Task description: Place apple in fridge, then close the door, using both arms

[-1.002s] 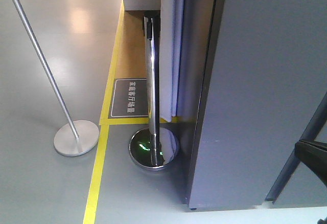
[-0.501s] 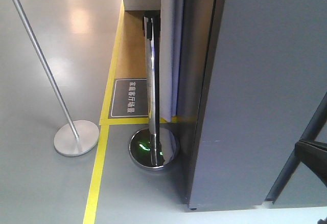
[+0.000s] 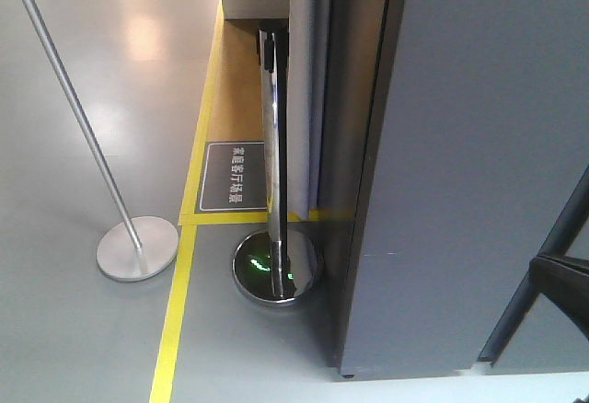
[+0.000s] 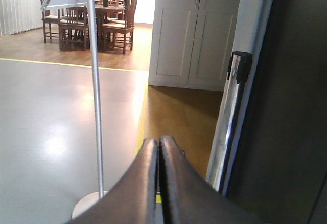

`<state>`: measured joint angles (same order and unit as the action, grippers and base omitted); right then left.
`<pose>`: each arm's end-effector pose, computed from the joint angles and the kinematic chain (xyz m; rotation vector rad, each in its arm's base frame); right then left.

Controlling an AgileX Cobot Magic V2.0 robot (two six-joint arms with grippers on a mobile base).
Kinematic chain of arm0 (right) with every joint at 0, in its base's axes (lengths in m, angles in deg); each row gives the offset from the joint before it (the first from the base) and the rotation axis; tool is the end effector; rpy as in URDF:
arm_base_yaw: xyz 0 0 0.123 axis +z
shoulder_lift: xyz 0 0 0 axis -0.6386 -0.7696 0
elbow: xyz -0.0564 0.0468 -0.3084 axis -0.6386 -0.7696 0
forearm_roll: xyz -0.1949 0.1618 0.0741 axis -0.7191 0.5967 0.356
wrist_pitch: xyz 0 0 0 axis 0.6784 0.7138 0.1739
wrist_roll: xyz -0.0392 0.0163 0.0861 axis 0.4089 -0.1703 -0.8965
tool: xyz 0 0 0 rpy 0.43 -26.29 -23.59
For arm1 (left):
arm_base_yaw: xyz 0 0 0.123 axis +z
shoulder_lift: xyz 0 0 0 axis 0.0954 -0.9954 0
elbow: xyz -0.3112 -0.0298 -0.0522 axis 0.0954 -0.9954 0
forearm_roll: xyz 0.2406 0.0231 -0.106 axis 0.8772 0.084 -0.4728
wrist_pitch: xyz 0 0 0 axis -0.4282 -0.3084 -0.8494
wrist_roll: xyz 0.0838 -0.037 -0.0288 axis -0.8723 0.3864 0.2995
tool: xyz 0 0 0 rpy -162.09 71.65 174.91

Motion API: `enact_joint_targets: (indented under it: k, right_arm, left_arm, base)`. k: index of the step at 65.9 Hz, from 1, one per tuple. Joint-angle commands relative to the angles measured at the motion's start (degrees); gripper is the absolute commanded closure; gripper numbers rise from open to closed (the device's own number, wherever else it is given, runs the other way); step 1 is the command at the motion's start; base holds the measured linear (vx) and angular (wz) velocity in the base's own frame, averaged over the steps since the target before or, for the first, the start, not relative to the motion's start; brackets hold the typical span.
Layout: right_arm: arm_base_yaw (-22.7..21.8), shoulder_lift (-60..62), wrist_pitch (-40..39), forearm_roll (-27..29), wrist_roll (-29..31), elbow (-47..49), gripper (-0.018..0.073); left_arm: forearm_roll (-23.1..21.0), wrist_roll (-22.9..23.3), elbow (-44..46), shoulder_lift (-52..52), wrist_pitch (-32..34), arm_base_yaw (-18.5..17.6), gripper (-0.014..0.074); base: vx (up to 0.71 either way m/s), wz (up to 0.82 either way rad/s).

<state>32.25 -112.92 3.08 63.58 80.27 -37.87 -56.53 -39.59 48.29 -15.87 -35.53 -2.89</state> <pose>0.0788 0.0467 0.3367 -0.5372 1.8597 0.3538 0.0416 0.0054 0.1950 -0.2198 1.5909 -0.0887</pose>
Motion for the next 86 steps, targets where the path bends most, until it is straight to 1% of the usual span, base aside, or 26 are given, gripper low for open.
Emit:
enact_joint_targets:
  k: [1,7,17,19,20,22,26,29,30,32,35,39,45,86]
  right_arm:
    - [-0.1,-0.2,-1.6,2.7,0.3,1.4,0.0565]
    - [-0.1,-0.2,-1.6,2.7,0.3,1.4,0.0565]
    - [-0.1,-0.2,-1.6,2.7,0.3,1.4,0.0565]
    - [-0.1,-0.2,-1.6,2.7,0.3,1.4,0.0565]
    - [-0.1,-0.2,-1.6,2.7,0.3,1.4,0.0565]
    - [-0.1,-0.2,-1.6,2.7,0.3,1.4,0.0565]
    - [-0.1,-0.2,-1.3,2.7,0.3,1.4,0.0565]
    - [-0.1,-0.2,-1.1,2.7,0.3,1.4,0.0565]
    - [-0.1,-0.2,-1.1,2.7,0.3,1.4,0.0565]
    - [-0.1,-0.2,-1.1,2.7,0.3,1.4,0.0565]
    - [-0.1,-0.2,-1.1,2.7,0.3,1.4,0.0565]
    - [-0.1,-0.2,-1.1,2.7,0.3,1.4,0.0565]
    - [-0.1,-0.2,-1.1,2.7,0.3,1.4,0.0565]
    - [-0.1,-0.2,-1.1,2.7,0.3,1.4,0.0565]
  left_arm:
    - [-1.9,0.4,1.3,0.9,4.0,0.0,0.0603]
    - [-3.6,0.4,1.3,0.9,5.1,0.0,0.0603]
    - [-5.1,-0.2,1.3,0.9,7.7,0.0,0.0603]
    - [-6.3,-0.9,1.3,0.9,7.8,0.0,0.0603]
    - [-7.6,-1.5,1.3,0.9,7.8,0.0,0.0603]
    - [-9.5,-3.8,1.3,0.9,7.6,0.0,0.0603]
    - [-15.5,-9.9,1.3,0.9,7.2,0.0,0.0603]
    - [-20.5,-14.9,1.3,0.9,7.0,0.0,0.0603]
    - [-21.7,-17.4,1.3,0.9,7.0,0.0,0.0603]
    - [-23.9,-20.5,1.3,0.9,7.0,0.0,0.0603]
    - [-26.0,-24.8,1.3,0.9,7.0,0.0,0.0603]
    - [-25.8,-27.0,1.3,0.9,7.0,0.0,0.0603]
    - [-23.9,-26.6,1.3,0.9,7.1,0.0,0.0603]
    - [-24.0,-26.6,1.3,0.9,7.0,0.0,0.0603]
  base:
    - [0.00,0.00]
    - [0.00,0.00]
    - [0.00,0.00]
    - [0.00,0.00]
    - [0.00,0.00]
    - [0.00,0.00]
    - [0.00,0.00]
    - [0.00,0.00]
    - [0.00,0.00]
    - [0.00,0.00]
    - [0.00,0.00]
    - [0.00,0.00]
    - [0.00,0.00]
    - [0.00,0.00]
